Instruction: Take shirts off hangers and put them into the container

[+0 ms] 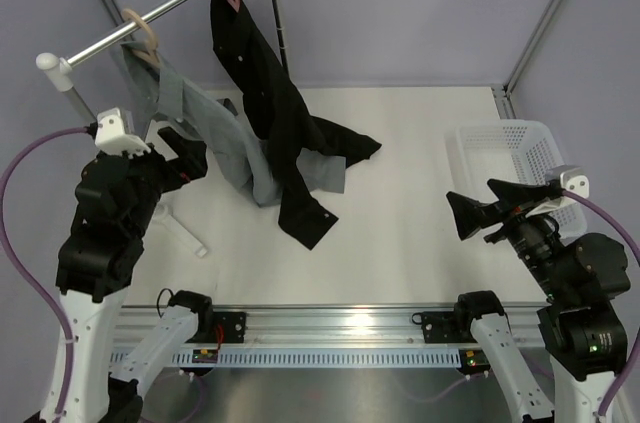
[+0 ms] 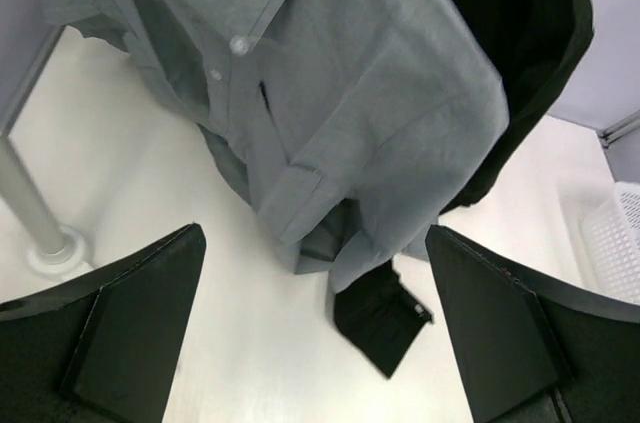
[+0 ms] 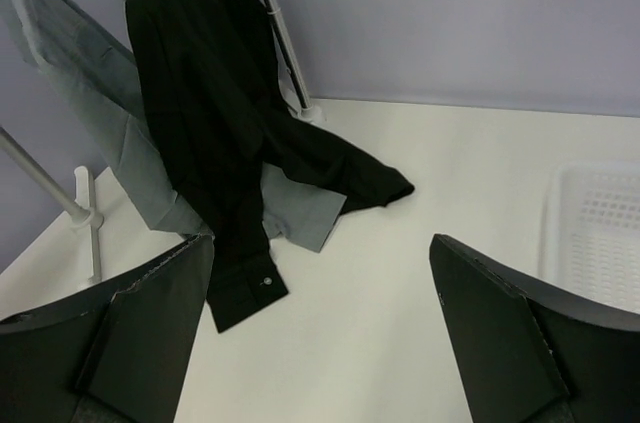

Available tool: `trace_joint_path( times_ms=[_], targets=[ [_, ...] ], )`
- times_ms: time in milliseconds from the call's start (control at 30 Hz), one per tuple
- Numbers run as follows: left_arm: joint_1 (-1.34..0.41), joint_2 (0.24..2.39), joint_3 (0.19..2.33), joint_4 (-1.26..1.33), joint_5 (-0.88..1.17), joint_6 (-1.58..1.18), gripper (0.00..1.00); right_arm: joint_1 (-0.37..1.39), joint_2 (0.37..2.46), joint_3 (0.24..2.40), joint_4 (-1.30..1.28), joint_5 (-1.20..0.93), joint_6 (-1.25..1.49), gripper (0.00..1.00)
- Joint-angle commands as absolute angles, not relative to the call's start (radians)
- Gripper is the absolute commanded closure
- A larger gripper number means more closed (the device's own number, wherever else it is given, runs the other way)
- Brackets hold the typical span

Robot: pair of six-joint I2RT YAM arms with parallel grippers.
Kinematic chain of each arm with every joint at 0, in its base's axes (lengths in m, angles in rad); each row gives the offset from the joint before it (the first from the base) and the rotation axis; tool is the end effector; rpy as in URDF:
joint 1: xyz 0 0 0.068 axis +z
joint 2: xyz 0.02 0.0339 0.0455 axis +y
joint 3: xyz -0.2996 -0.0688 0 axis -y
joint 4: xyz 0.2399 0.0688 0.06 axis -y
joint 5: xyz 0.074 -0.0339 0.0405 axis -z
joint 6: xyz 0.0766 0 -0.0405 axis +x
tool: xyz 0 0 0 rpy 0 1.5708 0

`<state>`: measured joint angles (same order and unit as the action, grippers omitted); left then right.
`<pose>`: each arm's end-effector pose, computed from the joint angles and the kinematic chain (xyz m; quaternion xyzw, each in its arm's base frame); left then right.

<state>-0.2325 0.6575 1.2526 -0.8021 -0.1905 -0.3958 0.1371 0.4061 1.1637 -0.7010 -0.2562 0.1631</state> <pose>0.0947 -0.0075 0.4501 -0.1228 0.7654 -0.1237 0.6195 0.0228 0.0227 0.4487 -0.0840 0.6823 0.1946 0.6996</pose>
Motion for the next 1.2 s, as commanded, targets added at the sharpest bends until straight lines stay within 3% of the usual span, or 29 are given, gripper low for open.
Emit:
trace_joint_path(
  times_ms=[0, 367, 767, 867, 1000, 1033, 1167],
  targets=[
    [-0.236, 0.785, 1.363, -0.687, -0.215, -0.521, 0.01, 0.147, 0.394, 1.134, -0.689, -0.331, 0.181, 0.01],
    [-0.238, 1.081, 1.644, -0.673, -0.455, -0.595, 0.01, 0.147, 0.422, 1.114, -0.689, -0.405, 0.198, 0.01],
    [-0.256, 1.255, 1.684, -0.673, -0.598, -0.611, 0.04, 0.155, 0.304, 1.028, -0.638, -0.4, 0.219, 0.01],
    [-0.259, 1.275, 1.687, -0.672, -0.609, -0.603, 0.12, 0.158, 0.285, 1.02, -0.638, -0.391, 0.219, 0.0],
    [-0.265, 1.266, 1.663, -0.672, -0.618, -0.598, 0.31, 0.164, 0.264, 1.014, -0.643, -0.368, 0.212, 0.01],
    [-0.265, 1.259, 1.651, -0.672, -0.618, -0.597, 0.4, 0.167, 0.261, 1.014, -0.643, -0.364, 0.209, 0.0],
    [-0.267, 1.226, 1.62, -0.672, -0.615, -0.592, 0.56, 0.17, 0.245, 1.002, -0.632, -0.361, 0.209, 0.0]
  ],
)
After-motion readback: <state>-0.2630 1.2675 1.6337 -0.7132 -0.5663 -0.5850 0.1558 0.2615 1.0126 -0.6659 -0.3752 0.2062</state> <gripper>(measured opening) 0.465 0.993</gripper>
